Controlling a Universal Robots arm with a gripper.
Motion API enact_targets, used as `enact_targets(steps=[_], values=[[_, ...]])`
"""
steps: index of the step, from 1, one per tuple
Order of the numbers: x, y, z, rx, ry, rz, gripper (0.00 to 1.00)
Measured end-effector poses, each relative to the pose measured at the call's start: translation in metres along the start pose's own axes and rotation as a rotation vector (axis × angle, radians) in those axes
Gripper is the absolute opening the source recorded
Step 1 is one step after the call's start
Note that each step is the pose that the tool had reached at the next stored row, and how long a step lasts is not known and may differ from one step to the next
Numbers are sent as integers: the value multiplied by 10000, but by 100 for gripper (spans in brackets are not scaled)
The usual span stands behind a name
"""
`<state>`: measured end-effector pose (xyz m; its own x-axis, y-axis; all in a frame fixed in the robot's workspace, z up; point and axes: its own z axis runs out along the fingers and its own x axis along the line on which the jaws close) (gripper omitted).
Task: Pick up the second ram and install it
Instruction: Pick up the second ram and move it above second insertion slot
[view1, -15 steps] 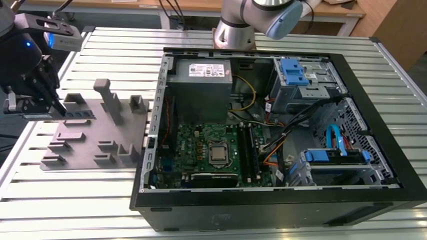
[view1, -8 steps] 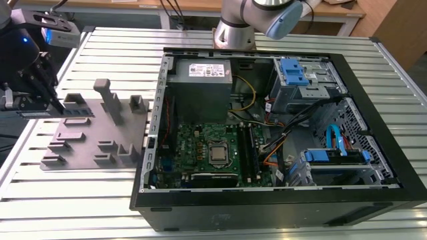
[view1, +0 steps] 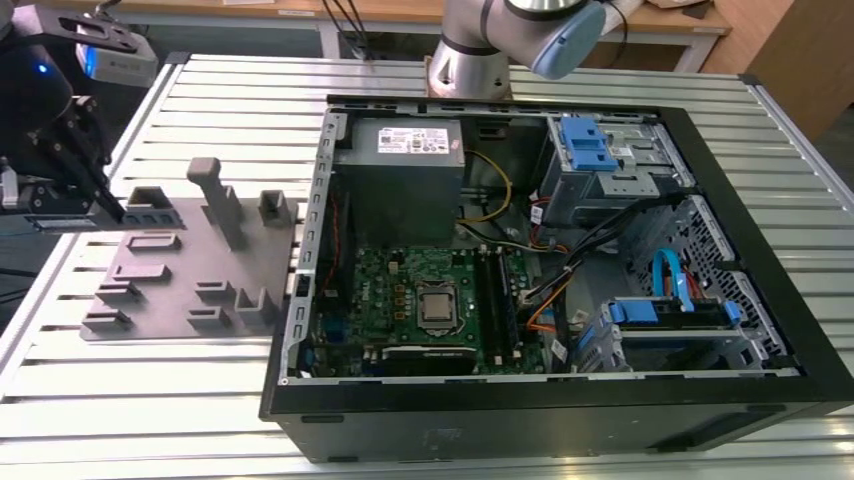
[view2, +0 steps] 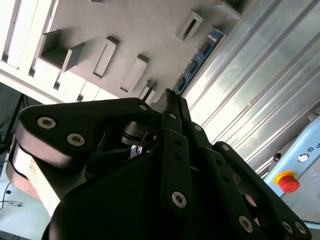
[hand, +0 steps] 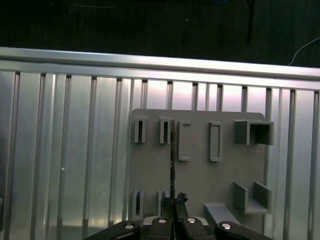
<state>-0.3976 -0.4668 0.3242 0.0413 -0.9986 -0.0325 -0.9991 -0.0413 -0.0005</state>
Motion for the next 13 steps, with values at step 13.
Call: enact_targets(steps=[13], values=[[-7, 0, -215, 0, 0, 0, 13]])
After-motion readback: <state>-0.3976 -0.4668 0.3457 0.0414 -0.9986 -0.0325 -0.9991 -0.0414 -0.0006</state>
